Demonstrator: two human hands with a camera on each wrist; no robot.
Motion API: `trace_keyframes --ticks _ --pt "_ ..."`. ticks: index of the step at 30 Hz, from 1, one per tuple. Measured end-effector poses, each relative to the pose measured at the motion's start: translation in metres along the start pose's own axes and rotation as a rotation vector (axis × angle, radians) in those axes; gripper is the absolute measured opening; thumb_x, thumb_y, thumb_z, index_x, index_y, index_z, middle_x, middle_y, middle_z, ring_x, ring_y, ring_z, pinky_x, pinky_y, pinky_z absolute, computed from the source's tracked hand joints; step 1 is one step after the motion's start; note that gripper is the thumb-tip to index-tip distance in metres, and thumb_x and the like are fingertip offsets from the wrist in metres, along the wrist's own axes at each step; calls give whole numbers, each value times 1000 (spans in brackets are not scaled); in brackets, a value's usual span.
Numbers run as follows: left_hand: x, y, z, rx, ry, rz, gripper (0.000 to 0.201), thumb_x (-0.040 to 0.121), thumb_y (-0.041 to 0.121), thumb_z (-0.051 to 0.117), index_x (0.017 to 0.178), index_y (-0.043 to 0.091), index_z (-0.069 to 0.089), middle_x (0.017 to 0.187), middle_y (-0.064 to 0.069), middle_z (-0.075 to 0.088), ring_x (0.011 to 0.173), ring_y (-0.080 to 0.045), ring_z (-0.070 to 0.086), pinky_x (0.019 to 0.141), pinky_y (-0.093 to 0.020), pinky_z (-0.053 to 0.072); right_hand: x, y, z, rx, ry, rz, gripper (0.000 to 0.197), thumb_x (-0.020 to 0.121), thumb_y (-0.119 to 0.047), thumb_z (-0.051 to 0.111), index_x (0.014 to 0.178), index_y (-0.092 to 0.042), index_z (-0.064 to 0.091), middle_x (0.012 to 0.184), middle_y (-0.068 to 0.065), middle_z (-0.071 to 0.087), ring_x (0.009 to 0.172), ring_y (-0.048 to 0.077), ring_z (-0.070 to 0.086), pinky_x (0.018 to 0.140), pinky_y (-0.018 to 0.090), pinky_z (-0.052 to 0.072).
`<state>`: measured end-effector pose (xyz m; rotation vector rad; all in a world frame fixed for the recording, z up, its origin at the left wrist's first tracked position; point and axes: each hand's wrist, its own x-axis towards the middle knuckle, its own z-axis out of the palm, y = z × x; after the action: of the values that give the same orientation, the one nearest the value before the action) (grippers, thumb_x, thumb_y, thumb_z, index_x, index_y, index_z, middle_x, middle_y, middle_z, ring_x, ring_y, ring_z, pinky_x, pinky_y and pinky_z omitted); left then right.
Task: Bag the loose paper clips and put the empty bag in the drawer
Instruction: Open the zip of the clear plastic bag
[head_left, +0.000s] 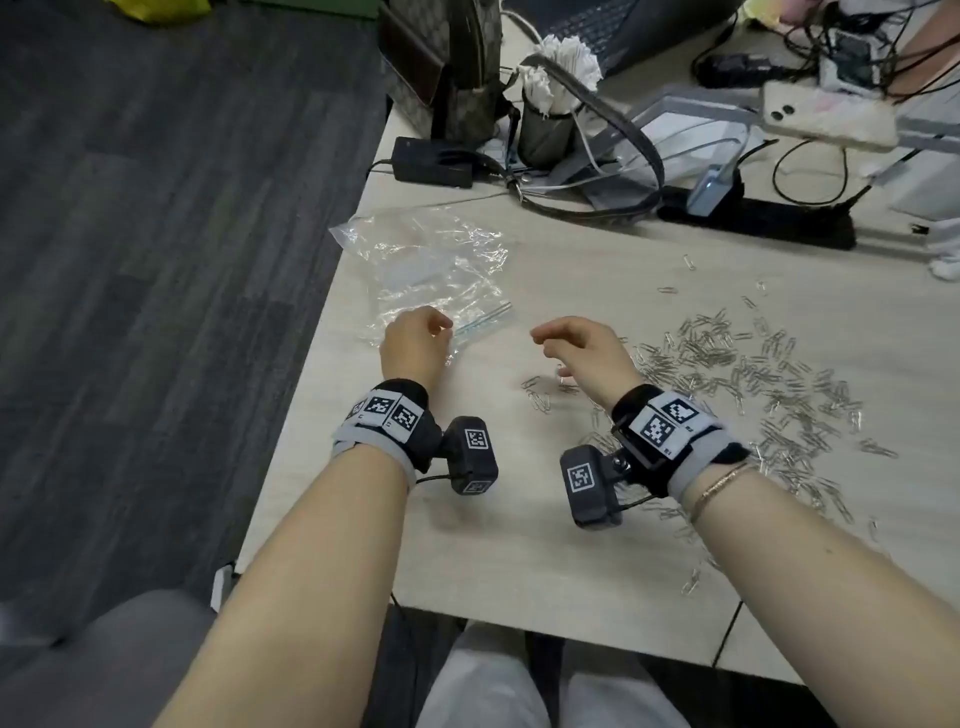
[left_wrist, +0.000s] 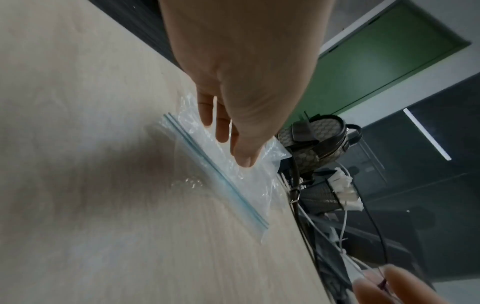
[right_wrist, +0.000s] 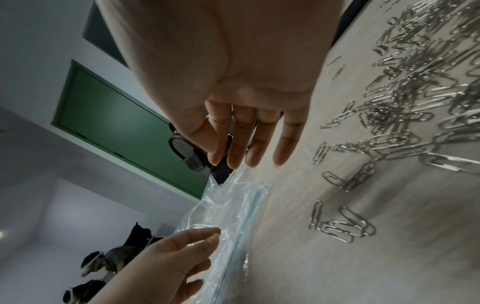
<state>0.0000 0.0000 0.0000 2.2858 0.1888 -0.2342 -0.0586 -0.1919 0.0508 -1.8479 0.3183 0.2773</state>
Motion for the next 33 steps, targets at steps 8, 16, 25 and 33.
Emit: trace_keyframes --ticks 8,16,25,33 --pt "-2 -11 26 278 -124 123 24 91 16 54 110 11 68 113 -14 56 108 -34 48 93 -42 41 10 24 -2 -23 -4 91 22 87 -1 51 94 -15 66 97 0 65 82 -1 56 81 23 45" --pt "-9 -7 34 259 -137 77 17 87 23 56 93 18 72 105 -7 58 106 -27 49 90 -42 42 37 35 9 -163 10 131 19 86 -12 58 102 -19 66 107 1 63 90 11 57 80 26 46" --pt "-15 -17 32 150 -226 139 15 89 18 55 95 14 68 120 -5 50 103 -25 55 92 -39 45 69 34 34 -336 -30 171 34 81 -21 65 115 -14 64 120 7 62 114 22 53 101 33 41" --pt "-18 6 15 51 -247 137 25 97 23 44 119 15 52 105 -6 63 88 -22 58 82 -33 47 59 15 23 -152 135 56 26 77 8 61 88 -15 68 94 2 66 87 14 61 84 27 51"
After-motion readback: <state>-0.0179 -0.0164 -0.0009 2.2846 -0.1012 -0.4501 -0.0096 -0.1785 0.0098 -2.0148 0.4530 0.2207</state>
